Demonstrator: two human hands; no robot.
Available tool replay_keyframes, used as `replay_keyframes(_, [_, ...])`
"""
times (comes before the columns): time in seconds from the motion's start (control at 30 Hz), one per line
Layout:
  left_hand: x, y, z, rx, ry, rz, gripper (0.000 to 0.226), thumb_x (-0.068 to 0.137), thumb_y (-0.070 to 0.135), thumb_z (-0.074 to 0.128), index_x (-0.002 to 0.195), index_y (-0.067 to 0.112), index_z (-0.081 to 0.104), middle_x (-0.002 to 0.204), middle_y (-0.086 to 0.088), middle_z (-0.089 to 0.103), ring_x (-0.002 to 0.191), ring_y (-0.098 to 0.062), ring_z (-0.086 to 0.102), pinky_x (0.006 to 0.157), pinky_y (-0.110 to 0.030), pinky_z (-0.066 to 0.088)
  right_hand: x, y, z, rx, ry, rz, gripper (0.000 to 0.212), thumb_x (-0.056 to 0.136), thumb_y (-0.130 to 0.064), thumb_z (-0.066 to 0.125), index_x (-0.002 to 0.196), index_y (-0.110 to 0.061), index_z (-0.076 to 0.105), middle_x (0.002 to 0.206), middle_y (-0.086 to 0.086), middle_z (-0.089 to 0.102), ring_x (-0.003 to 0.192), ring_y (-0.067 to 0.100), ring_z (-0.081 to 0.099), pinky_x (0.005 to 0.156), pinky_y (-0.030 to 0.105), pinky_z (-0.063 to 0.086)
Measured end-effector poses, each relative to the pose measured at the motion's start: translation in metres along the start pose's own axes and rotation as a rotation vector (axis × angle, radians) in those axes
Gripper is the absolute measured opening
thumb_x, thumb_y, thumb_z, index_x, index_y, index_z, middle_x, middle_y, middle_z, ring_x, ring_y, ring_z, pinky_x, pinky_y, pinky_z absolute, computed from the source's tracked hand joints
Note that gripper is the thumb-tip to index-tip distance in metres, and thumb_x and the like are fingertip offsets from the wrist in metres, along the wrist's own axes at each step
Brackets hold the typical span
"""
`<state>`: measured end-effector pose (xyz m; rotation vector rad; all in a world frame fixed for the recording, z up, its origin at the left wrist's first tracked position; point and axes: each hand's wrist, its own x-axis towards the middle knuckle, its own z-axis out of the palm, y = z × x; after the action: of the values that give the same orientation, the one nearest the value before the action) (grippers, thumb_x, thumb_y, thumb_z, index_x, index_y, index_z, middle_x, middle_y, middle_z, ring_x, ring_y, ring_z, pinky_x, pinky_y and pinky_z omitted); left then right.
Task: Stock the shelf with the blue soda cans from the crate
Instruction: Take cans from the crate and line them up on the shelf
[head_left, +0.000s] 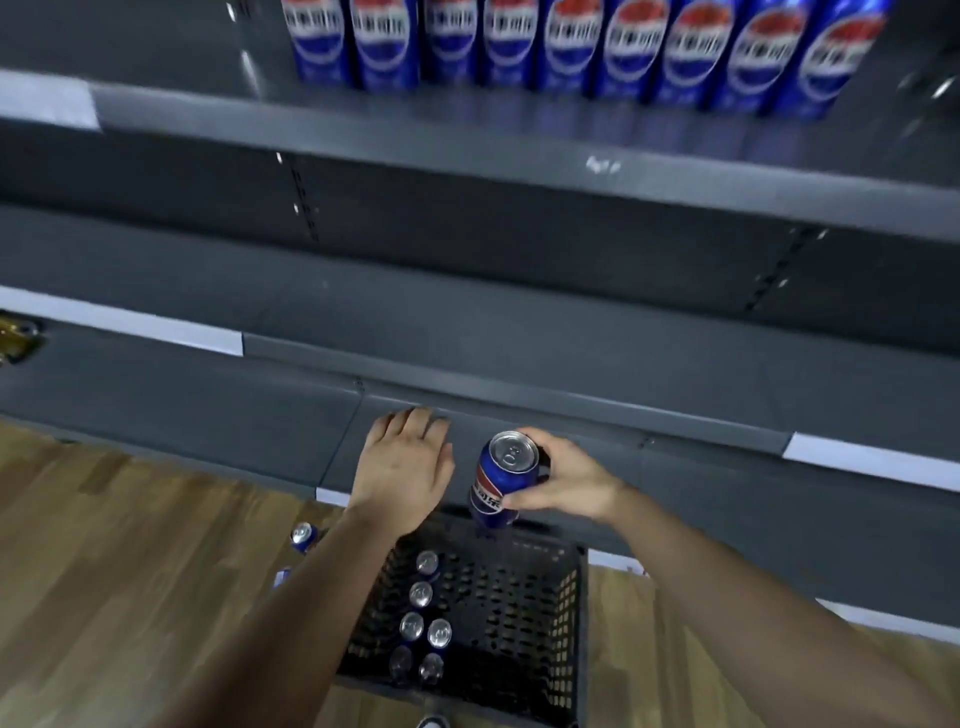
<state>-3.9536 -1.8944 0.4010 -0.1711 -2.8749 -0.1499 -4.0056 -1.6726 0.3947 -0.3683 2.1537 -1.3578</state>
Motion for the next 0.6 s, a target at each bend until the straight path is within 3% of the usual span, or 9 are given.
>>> replay_keyframes(0.17, [0.046,0.007,-0.081,-0.007,0.108,0.015,0.045,0.088,0.034,0.031,0.106,0.013,0.066,0.109,-0.007,0.065,0.097,-0.028,0.063,0.088,-0.04,0.047,-0.021,-0.082,-0.038,0.007,0.062,-0.11,0.063,0.069,0.006,0.08,0.117,-0.021,0.05,0.113,-0.001,0.063,0.103,0.012,0.062,0.092,0.029,0.052])
replay_keyframes(0.3, [0.082,-0.001,-0.127,-0.033,0.191,0.032,0.047,0.089,0.036,0.03,0.108,0.012,0.066,0.11,-0.006,0.065,0.1,-0.027,0.062,0.088,-0.039,0.046,-0.026,-0.14,-0.059,0.028,0.138,-0.179,0.061,0.065,-0.004,0.079,0.116,-0.018,0.049,0.109,-0.002,0.064,0.099,0.009,0.062,0.087,0.024,0.052])
replay_keyframes(0.6, [0.174,-0.067,-0.185,-0.002,0.238,0.108,0.04,0.092,0.034,0.035,0.113,0.015,0.064,0.105,-0.004,0.064,0.098,-0.027,0.06,0.085,-0.039,0.041,0.02,-0.259,-0.097,0.134,0.275,-0.318,0.058,0.062,-0.002,0.072,0.115,-0.017,0.055,0.102,-0.003,0.069,0.096,0.009,0.066,0.082,0.025,0.053])
